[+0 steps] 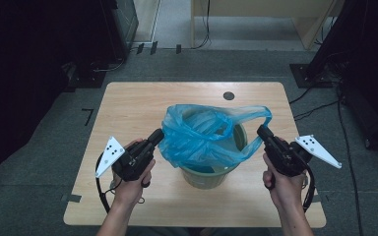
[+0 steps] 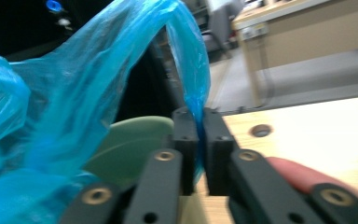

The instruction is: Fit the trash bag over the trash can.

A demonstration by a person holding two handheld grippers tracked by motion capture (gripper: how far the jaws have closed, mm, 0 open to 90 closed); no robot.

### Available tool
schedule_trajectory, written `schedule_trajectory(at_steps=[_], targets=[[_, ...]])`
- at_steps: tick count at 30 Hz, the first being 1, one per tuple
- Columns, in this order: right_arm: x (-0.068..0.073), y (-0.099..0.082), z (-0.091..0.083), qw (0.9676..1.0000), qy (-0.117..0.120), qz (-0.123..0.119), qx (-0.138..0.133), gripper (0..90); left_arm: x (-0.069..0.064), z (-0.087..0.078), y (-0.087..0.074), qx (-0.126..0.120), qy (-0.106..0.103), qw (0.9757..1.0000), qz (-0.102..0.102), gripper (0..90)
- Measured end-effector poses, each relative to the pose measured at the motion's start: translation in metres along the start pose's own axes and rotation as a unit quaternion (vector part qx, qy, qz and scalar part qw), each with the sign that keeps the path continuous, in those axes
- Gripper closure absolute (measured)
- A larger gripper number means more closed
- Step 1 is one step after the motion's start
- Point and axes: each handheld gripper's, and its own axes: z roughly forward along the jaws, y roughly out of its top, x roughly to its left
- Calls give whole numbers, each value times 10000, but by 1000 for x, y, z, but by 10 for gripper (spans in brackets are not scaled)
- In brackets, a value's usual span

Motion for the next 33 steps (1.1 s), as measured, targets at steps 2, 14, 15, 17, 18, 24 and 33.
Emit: schedule_trajectory(at_steps=[2,14,15,17,18,24,33], targets=[[2,1,-3,9995,-210,-178,-130,900,0,-1,-2,33,-18,10000,0,900],[-7,13,-40,9834,-1234,-862,-1011,900,-21,-5,-12,303,-660,9973,90,896],[-9,12,-43,9826,-1287,-876,-1008,900,-24,-7,-12,331,-759,9965,105,892],[-15,7,-46,9819,-1356,-950,-921,900,-26,-10,-16,407,-791,9959,186,879],[-17,4,-46,9821,-1376,-946,-873,900,-26,-12,-18,444,-791,9956,222,878],[-25,-20,-46,9817,-1456,-1109,-517,900,-18,-27,-33,427,-1002,9941,11,899],[-35,-30,-49,9810,-1459,-1238,-308,900,-6,-42,-43,1025,-1042,9893,-15,900]])
